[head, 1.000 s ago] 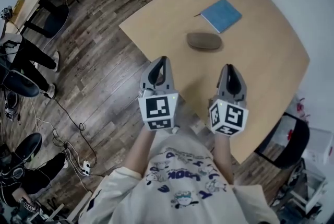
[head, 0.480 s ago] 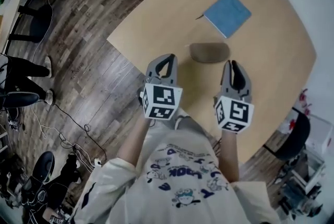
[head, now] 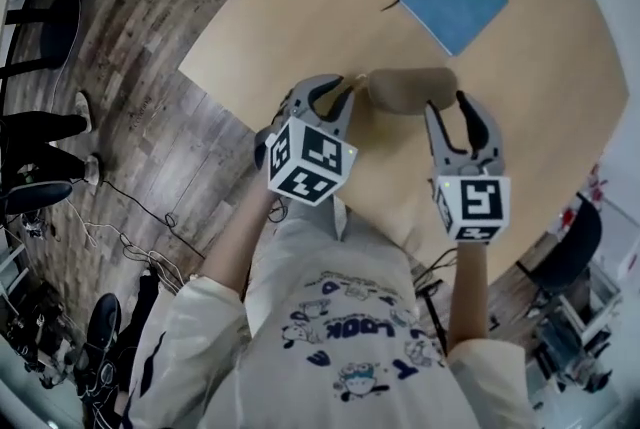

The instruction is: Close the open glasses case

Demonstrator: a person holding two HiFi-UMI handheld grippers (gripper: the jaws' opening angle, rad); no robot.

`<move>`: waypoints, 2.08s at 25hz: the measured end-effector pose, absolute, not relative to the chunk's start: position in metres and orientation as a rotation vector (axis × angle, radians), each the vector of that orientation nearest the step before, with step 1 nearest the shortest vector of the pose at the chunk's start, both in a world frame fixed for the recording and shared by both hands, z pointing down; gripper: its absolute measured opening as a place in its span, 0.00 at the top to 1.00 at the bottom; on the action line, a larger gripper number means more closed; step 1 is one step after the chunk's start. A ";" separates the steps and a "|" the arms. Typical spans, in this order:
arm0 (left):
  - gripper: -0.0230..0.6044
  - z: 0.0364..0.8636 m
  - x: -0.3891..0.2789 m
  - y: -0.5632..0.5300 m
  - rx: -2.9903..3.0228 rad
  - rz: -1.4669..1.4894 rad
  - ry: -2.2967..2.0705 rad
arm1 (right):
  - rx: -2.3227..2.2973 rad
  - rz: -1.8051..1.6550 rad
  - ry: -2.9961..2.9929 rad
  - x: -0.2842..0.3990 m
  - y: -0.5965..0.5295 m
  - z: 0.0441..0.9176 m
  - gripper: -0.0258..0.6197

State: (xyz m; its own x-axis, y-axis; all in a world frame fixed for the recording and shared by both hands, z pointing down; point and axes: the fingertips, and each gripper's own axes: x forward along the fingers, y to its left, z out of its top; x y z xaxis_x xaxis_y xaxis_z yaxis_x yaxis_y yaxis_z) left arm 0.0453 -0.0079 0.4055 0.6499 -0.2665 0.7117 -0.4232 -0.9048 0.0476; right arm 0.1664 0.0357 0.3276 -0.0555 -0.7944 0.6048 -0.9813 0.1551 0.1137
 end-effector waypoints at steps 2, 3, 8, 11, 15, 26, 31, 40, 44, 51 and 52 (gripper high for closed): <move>0.85 0.410 0.053 -0.008 2.673 1.154 -0.462 | 1.612 0.456 -1.915 0.166 0.031 0.331 0.68; 0.84 0.412 0.056 -0.008 2.681 1.185 -0.418 | 1.575 0.462 -1.925 0.167 0.030 0.332 0.68; 0.84 0.425 0.063 -0.009 2.714 1.282 -0.247 | 1.317 0.435 -1.982 0.156 0.025 0.346 0.66; 0.84 0.429 0.067 -0.008 2.713 1.300 -0.182 | 1.140 0.384 -1.986 0.150 0.028 0.353 0.63; 0.84 0.430 0.071 -0.012 2.701 1.308 -0.128 | 1.031 0.363 -1.996 0.146 0.025 0.356 0.62; 0.84 0.436 0.082 -0.011 2.761 1.361 0.052 | 0.683 0.280 -1.956 0.147 0.036 0.377 0.58; 0.91 0.435 0.084 -0.006 2.818 1.418 0.224 | 0.514 0.214 -1.925 0.153 0.040 0.384 0.52; 0.94 0.430 0.086 -0.007 2.910 1.512 0.362 | 0.362 0.152 -1.892 0.158 0.043 0.398 0.48; 0.96 0.435 0.083 -0.005 2.998 1.605 0.436 | 0.410 0.196 -1.927 0.156 0.048 0.413 0.48; 0.96 0.436 0.075 0.009 3.001 1.630 0.535 | 0.409 0.229 -1.906 0.156 0.038 0.409 0.48; 0.96 0.437 0.073 0.015 2.996 1.620 0.534 | 0.413 0.233 -1.903 0.156 0.038 0.410 0.48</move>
State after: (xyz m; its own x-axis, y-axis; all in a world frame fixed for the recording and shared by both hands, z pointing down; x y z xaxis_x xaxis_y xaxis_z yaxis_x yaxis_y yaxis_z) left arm 0.0728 0.0153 0.4372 0.5215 0.1214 0.8446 0.4044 -0.9067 -0.1194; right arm 0.1561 0.0378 0.4098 -0.3189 -0.1722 0.9320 -0.3923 0.9192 0.0356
